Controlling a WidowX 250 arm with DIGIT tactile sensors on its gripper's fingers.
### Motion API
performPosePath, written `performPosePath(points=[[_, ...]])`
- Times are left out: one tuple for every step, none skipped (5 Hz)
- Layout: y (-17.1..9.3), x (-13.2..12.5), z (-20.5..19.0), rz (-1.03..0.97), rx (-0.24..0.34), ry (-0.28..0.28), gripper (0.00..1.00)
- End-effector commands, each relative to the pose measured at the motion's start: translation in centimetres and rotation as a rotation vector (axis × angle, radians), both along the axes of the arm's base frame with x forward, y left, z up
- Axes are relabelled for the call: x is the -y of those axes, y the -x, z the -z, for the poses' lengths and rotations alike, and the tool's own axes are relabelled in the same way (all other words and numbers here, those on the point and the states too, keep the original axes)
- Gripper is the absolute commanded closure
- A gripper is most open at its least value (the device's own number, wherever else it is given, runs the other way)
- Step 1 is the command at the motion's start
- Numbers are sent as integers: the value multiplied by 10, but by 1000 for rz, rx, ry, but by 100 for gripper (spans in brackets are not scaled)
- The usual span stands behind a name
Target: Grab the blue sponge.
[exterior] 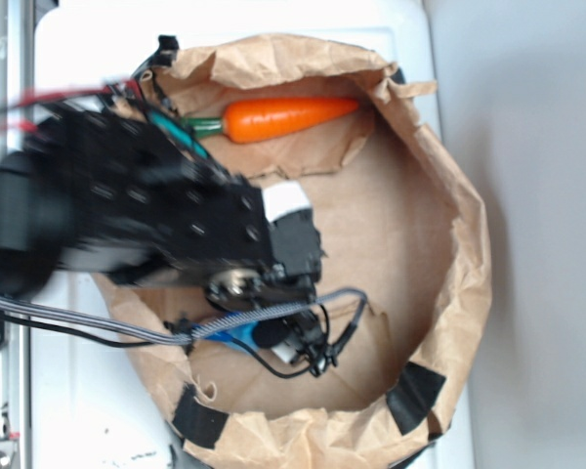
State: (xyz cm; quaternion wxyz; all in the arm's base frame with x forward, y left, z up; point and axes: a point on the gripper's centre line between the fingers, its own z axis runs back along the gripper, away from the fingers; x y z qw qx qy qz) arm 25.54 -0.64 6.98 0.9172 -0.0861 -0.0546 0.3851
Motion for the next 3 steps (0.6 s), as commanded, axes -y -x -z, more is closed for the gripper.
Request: performPosePath(points=[[12, -43, -92, -150, 167, -83, 100], [25, -45, -107, -141, 212, -101, 100], [33, -37, -92, -124, 433, -292, 16]])
